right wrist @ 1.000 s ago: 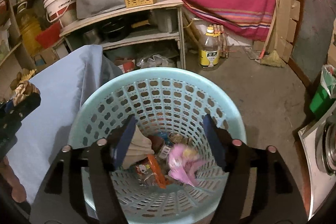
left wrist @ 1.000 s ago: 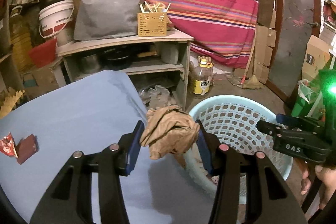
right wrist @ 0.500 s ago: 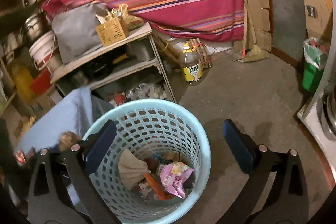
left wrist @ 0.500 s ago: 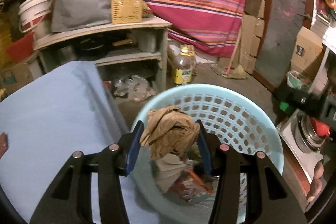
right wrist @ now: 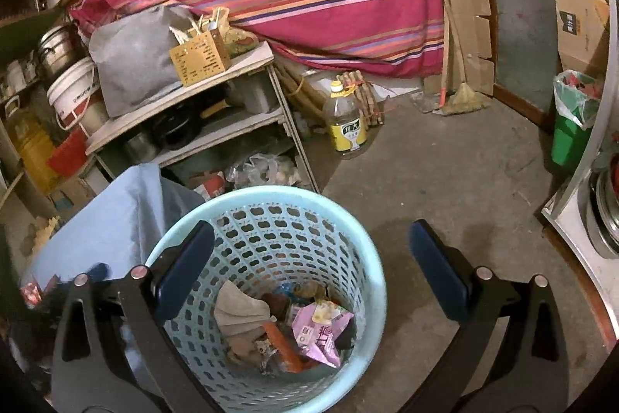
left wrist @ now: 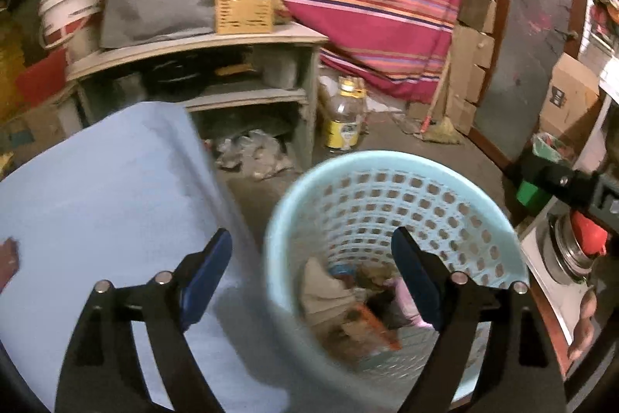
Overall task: Collect trash
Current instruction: 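Move both grippers back to the table and grasp the red foil chip bag with the left gripper, then grasp the maroon scouring pad with the right gripper while the left holds the red bag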
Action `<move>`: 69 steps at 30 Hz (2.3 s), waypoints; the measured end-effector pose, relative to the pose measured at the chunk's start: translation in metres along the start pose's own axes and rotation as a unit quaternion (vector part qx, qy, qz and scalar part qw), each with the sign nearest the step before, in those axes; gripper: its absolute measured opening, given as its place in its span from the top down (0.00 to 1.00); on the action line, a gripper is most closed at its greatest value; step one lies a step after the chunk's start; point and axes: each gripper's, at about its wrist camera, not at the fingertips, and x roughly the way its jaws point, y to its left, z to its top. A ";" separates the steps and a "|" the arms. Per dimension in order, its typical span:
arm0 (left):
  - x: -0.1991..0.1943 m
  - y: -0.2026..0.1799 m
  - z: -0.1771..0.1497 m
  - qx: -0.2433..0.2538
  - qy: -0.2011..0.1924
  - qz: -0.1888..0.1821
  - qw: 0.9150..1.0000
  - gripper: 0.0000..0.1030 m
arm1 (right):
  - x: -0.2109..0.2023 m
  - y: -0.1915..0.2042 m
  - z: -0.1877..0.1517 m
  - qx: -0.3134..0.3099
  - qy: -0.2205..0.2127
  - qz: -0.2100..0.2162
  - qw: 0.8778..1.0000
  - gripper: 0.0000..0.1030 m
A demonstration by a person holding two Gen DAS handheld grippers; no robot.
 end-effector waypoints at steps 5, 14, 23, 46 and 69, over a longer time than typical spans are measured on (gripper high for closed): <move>-0.039 0.059 -0.006 -0.017 -0.021 0.052 0.998 0.13 | 0.011 0.029 -0.005 -0.012 0.014 0.002 1.000 0.04; -0.102 0.193 -0.040 -0.045 -0.033 0.180 0.982 0.09 | 0.025 0.121 -0.025 -0.076 0.023 0.023 0.997 0.04; -0.127 0.311 -0.071 -0.112 -0.032 0.275 0.954 0.08 | 0.047 0.228 -0.060 -0.152 0.053 0.067 0.985 0.04; -0.094 0.419 -0.098 -0.240 0.022 0.173 0.955 0.45 | 0.074 0.372 -0.121 -0.239 0.090 0.118 0.960 0.04; -0.230 0.461 -0.146 -0.240 -0.043 0.289 0.926 0.52 | 0.083 0.513 -0.189 -0.290 0.146 0.206 0.923 0.04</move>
